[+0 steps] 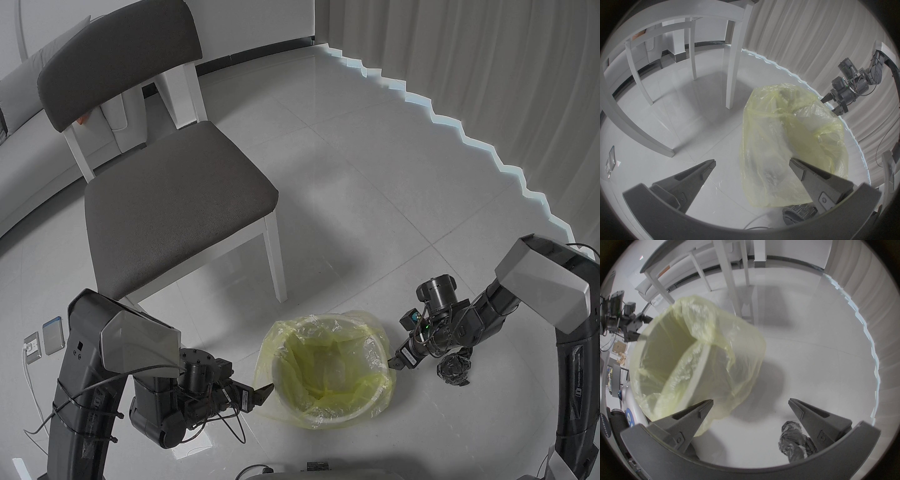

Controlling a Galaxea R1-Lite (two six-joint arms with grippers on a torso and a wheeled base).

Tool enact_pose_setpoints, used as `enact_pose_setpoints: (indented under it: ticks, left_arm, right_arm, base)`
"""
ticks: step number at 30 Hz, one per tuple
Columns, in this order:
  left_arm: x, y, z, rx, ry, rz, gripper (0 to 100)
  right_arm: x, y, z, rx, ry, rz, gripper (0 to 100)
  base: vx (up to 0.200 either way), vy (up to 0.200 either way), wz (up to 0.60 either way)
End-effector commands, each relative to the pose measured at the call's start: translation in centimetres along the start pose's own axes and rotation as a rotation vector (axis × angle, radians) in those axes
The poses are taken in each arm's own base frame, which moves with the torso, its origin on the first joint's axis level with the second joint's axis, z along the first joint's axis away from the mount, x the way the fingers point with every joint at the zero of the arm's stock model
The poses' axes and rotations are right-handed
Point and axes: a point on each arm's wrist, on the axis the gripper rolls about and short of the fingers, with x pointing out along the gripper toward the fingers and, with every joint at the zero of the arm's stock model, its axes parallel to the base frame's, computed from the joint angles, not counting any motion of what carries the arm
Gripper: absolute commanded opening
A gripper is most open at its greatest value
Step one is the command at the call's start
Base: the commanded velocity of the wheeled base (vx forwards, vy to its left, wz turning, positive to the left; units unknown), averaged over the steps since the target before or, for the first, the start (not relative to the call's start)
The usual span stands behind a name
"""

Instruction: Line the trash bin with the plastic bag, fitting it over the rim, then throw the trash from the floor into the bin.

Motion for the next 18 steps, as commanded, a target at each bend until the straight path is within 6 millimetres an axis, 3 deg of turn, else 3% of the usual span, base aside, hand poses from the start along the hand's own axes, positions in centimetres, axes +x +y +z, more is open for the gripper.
enact_pose_setpoints:
  ticks: [1,5,8,13,14,18]
  left_arm:
    - [-0.1,0.0,0.2,-0.002,-0.007,-0.001,100]
    - [-0.2,0.0,0.2,-0.007,-0.019,-0.001,100]
    - [-0.4,0.2,0.3,-0.011,-0.031,0.003,100]
    - [-0.7,0.3,0.0,-0.017,-0.028,0.004,100]
    - [-0.8,0.4,-0.1,-0.019,-0.037,0.003,100]
    - [-1.0,0.4,-0.4,-0.018,-0.045,0.001,100]
  right_arm:
    - [2.9,1.3,-0.1,-0.024,0.069,0.038,100]
    - [3.3,0.9,0.2,-0.018,0.082,0.007,100]
    - [2.4,0.3,-0.3,-0.004,0.092,0.0,100]
    - [-0.3,-1.3,-0.7,0.029,0.083,-0.029,100]
    - [-1.8,-1.7,-1.1,0.045,0.083,-0.034,100]
    - [-4.6,-2.6,-1.7,0.072,0.07,-0.051,100]
  base:
    - [0.0,0.0,0.0]
    - [0.0,0.0,0.0]
    - [0.0,0.0,0.0]
    - [0.0,0.0,0.0]
    - [0.0,0.0,0.0]
    - [0.0,0.0,0.0]
